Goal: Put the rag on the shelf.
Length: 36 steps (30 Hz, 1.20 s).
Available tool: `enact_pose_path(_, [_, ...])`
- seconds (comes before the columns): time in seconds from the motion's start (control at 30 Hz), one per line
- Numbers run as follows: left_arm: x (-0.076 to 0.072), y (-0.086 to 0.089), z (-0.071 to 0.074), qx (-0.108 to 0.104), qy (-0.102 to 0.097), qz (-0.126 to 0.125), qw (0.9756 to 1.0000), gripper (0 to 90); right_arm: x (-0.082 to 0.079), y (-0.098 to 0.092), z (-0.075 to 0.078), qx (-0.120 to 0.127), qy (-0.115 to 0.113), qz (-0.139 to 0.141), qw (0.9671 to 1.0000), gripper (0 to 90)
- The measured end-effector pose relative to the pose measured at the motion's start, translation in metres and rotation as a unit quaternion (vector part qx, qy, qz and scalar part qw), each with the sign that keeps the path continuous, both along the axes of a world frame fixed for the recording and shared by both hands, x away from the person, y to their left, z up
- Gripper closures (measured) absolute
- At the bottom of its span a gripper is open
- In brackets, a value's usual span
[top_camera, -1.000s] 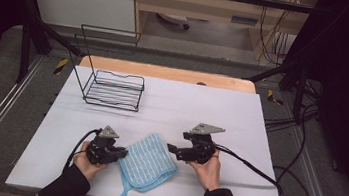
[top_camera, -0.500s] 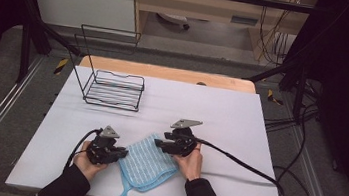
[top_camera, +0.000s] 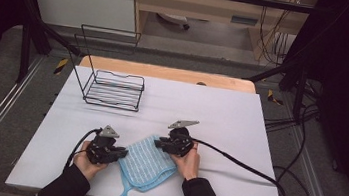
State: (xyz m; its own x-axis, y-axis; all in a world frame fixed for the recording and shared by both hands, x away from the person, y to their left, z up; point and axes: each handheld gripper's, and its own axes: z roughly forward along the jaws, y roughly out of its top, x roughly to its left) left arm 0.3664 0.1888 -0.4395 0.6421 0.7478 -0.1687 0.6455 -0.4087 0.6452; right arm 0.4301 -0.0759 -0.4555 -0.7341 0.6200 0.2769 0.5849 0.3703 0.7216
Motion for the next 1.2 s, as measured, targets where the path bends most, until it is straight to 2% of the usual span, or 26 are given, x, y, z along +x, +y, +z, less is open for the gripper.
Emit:
enact_pose_path(0.1, [-0.001,0.001,0.001,-0.004,-0.003,0.004,1.0,81.3,-0.001,0.0,0.002,0.0,-0.004,-0.001,1.0,82.5])
enact_pose_path(0.2, [-0.002,0.001,0.003,-0.004,-0.005,0.005,1.0,81.4,0.0,0.003,0.006,-0.002,-0.011,0.0,0.9999,84.4])
enact_pose_path(0.27, [-0.005,0.004,0.006,-0.001,-0.014,0.009,0.9999,81.4,0.002,0.007,0.01,-0.003,-0.019,0.002,0.9998,84.7])
enact_pose_path(0.37, [-0.008,0.008,0.008,-0.005,-0.019,0.023,0.9995,81.3,0.005,0.016,0.018,-0.006,-0.038,0.007,0.9992,84.8])
enact_pose_path(0.47, [-0.012,0.014,0.008,-0.01,-0.021,0.04,0.9989,80.9,0.012,0.027,0.022,-0.011,-0.042,0.016,0.9989,84.7])
enact_pose_path(0.53, [-0.013,0.016,0.007,-0.011,-0.021,0.045,0.9987,80.6,0.015,0.031,0.023,-0.009,-0.043,0.02,0.9988,84.6])
enact_pose_path(0.63, [-0.018,0.02,0.006,-0.006,-0.021,0.055,0.9983,80.2,0.021,0.047,0.02,-0.025,-0.052,0.044,0.9974,84.0])
enact_pose_path(0.73, [-0.019,0.019,0.004,0.002,-0.02,0.057,0.9982,80.0,0.022,0.053,0.014,-0.035,-0.054,0.046,0.9969,82.6])
enact_pose_path(0.8, [-0.019,0.018,0.003,0.008,-0.022,0.055,0.9982,80.0,0.022,0.052,0.012,-0.041,-0.055,0.043,0.9967,76.1])
enact_pose_path(0.83, [-0.019,0.018,0.003,0.008,-0.022,0.055,0.9982,79.9,0.022,0.052,0.012,-0.041,-0.055,0.043,0.9967,76.1])
enact_pose_path(0.87, [-0.019,0.019,0.003,0.009,-0.022,0.054,0.9983,79.9,0.018,0.05,0.017,-0.046,-0.066,0.04,0.9959,66.1])
enact_pose_path(0.93, [-0.018,0.019,0.003,0.009,-0.021,0.054,0.9983,80.0,0.016,0.049,0.02,-0.045,-0.074,0.039,0.9955,62.9])
enact_pose_path(0.97, [-0.018,0.019,0.003,0.008,-0.02,0.053,0.9983,80.0,0.008,0.044,0.031,-0.032,-0.087,0.041,0.9948,53.0])
enact_pose_path(1.0, [-0.018,0.019,0.003,0.008,-0.019,0.053,0.9984,80.0,0.004,0.042,0.035,-0.029,-0.088,0.041,0.9949,50.2])
enact_pose_path(1.07, [-0.018,0.019,0.003,0.01,-0.02,0.053,0.9983,80.0,-0.008,0.036,0.044,-0.022,-0.091,0.046,0.9946,45.1])
enact_pose_path(1.2, [-0.017,0.018,0.003,0.018,-0.02,0.05,0.9984,79.9,-0.034,0.021,0.051,-0.011,-0.088,0.051,0.9948,42.0])
